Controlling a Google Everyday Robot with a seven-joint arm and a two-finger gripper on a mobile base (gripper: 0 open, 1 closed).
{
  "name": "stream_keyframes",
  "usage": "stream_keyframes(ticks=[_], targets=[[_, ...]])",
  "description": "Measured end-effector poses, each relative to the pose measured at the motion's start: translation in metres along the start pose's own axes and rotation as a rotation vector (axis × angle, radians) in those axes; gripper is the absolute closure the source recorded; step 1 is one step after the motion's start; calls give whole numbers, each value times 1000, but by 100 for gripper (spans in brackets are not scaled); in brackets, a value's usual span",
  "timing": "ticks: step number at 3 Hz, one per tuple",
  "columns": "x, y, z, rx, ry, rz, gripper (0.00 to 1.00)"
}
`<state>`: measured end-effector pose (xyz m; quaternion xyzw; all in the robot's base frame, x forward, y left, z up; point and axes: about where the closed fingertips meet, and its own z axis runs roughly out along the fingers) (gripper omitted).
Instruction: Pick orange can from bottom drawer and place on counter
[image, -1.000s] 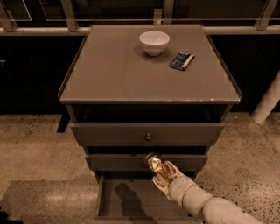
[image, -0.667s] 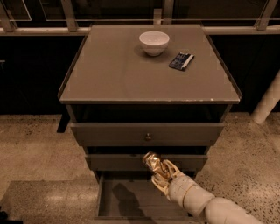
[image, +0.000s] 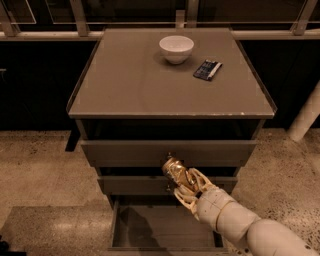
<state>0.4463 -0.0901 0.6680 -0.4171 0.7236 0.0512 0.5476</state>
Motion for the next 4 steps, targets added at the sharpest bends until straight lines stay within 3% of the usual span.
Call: stream_keyframes(ticks=[2, 3, 4], targets=[[-72, -49, -33, 91, -72, -96, 100], [-94, -67, -45, 131, -112, -110, 100], [-95, -67, -46, 133, -114, -110, 100]])
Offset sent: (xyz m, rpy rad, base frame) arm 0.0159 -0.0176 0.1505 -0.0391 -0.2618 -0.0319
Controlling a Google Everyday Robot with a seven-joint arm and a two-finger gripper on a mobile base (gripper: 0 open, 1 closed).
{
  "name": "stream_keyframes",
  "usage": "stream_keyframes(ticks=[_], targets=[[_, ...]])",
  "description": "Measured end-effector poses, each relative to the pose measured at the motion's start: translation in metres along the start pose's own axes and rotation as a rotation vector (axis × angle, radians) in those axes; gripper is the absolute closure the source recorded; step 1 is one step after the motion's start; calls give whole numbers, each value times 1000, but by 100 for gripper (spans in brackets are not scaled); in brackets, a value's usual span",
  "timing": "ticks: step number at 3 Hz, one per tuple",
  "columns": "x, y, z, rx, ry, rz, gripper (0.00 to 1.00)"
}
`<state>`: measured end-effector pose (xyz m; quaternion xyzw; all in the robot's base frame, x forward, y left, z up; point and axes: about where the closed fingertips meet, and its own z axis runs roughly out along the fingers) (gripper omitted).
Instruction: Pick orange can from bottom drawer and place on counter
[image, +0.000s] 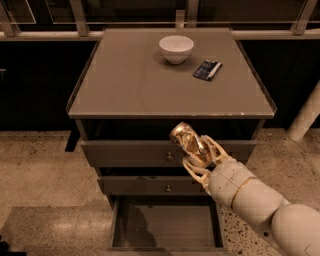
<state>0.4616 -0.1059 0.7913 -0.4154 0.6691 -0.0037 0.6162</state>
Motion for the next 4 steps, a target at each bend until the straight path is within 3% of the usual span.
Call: stream_keyframes(ticks=[1, 2, 3, 4], targets=[[-13, -15, -4, 36, -15, 7, 100], [-37, -46, -5, 64, -17, -13, 100], [-60, -82, 3, 40, -34, -21, 100], [-76, -116, 22, -52, -60, -40, 100]])
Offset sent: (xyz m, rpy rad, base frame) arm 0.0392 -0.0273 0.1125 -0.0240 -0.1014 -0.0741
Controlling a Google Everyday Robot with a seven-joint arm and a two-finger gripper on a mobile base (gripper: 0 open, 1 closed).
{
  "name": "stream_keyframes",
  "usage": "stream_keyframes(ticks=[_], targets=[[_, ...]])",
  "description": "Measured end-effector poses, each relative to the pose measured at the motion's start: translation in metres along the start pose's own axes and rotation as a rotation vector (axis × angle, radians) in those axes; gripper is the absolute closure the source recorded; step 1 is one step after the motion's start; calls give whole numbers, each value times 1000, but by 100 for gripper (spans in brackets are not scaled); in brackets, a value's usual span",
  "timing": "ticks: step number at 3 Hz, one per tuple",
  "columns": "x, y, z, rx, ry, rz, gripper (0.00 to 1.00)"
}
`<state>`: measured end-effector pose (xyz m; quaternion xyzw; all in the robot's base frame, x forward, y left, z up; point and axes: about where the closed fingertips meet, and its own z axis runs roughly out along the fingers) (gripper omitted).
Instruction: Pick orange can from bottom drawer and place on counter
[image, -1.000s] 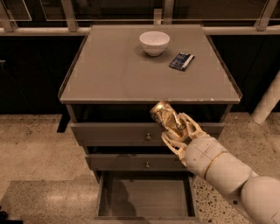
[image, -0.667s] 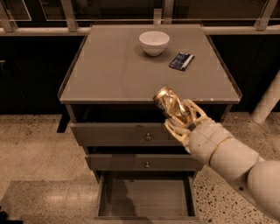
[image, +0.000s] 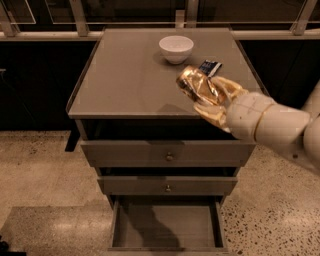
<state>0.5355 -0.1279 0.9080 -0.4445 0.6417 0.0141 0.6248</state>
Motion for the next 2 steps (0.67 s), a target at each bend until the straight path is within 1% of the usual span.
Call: stream_keyframes(ticks=[1, 2], targets=[[-12, -17, 39, -111, -74, -4, 100], [-28, -17, 90, -218, -205, 5, 100]])
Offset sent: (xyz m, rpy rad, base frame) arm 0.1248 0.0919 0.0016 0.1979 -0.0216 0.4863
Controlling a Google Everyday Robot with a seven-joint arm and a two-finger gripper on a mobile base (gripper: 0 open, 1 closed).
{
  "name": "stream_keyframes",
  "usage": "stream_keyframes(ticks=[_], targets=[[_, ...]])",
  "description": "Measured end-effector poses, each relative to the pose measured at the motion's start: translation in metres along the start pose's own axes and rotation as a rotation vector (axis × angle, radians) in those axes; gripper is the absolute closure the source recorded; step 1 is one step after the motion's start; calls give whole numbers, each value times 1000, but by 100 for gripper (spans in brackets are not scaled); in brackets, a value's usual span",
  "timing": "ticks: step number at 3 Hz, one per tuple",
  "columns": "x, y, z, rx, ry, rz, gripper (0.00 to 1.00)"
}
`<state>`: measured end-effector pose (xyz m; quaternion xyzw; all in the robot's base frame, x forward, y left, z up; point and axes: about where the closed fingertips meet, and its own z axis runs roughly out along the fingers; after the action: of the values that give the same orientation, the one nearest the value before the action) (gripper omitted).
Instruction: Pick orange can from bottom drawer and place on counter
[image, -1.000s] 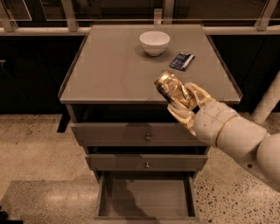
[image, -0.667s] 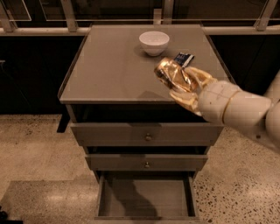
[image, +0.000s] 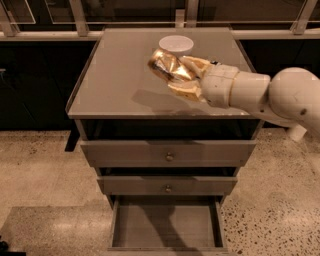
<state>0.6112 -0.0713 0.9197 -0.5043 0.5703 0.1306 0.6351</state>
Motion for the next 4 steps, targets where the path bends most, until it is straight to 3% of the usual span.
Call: stream_keyframes(ticks=[1, 2, 3, 4], targets=[[20, 0, 37, -76, -74, 45, 100], [44, 2, 58, -95, -51, 79, 100], [45, 3, 59, -98, -49, 79, 81], [46, 9, 58, -97, 41, 70, 58]])
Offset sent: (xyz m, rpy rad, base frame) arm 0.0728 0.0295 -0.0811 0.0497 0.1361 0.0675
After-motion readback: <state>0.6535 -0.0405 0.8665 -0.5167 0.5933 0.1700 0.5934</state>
